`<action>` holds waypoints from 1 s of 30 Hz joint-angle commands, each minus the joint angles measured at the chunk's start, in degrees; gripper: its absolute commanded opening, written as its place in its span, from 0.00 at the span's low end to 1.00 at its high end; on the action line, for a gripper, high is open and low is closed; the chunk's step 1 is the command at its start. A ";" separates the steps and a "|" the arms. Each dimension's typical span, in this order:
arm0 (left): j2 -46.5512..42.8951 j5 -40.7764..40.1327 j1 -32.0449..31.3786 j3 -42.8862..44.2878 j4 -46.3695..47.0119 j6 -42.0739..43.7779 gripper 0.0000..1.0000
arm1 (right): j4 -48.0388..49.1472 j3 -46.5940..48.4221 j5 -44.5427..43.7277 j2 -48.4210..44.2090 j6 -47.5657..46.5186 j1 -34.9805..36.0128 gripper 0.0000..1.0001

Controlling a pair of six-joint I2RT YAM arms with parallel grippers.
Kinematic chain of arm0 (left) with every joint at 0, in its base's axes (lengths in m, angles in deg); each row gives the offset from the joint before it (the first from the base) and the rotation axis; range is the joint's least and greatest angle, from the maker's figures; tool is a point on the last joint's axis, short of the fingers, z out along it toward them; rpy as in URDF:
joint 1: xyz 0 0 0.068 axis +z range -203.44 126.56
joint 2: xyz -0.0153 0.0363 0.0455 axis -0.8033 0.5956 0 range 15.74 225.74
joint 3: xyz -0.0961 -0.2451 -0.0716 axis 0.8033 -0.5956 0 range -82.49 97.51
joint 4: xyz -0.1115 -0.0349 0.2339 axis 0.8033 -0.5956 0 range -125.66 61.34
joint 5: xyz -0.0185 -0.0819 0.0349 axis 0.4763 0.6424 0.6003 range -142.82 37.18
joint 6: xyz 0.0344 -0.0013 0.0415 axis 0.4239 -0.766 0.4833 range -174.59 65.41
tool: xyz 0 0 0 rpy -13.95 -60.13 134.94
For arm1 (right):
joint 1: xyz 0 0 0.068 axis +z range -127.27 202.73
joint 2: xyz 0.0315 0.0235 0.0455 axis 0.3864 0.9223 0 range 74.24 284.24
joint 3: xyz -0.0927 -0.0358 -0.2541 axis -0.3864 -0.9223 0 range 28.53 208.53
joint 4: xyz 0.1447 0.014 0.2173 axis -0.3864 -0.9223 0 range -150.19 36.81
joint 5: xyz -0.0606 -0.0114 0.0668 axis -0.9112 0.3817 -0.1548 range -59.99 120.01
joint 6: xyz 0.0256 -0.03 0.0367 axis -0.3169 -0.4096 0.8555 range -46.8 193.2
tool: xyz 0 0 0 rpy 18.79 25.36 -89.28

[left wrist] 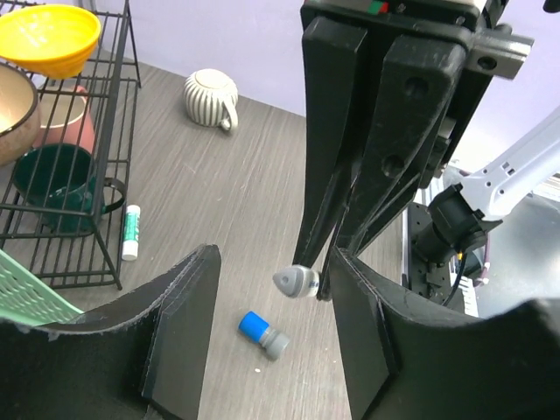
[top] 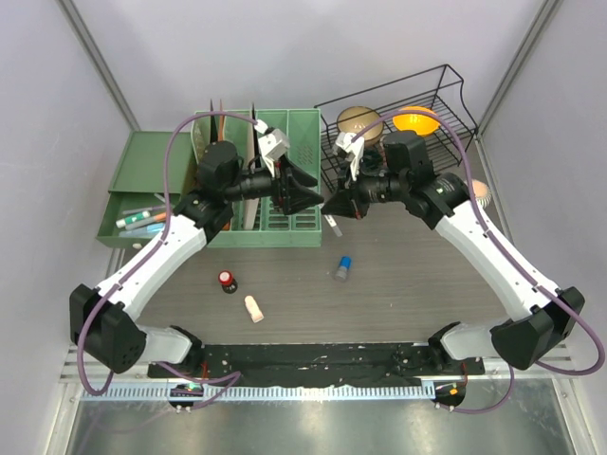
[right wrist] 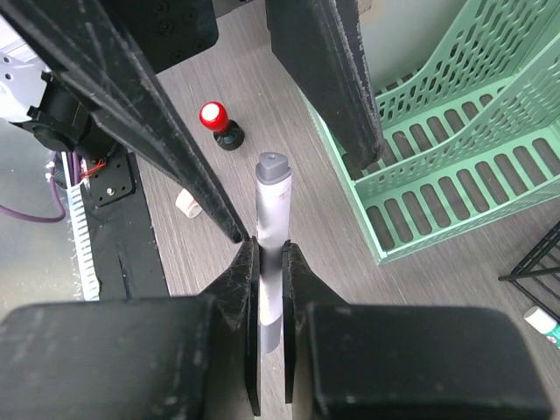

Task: Organize the desk
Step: Pick up the stationery from the center of the board, then place the stationery in the drawer.

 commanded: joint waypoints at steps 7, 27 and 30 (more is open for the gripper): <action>-1.34 3.86 -0.28 1.67 1.88 -0.09 0.57 | 1.36 0.09 0.39 -2.70 -0.62 0.35 0.05; -0.20 4.31 -2.13 2.02 1.62 -0.10 0.00 | 1.80 0.36 0.04 -2.79 -0.35 0.26 0.09; -1.07 3.34 -2.13 2.37 0.30 0.78 0.00 | 1.71 0.01 -1.27 -3.05 -0.26 0.35 0.23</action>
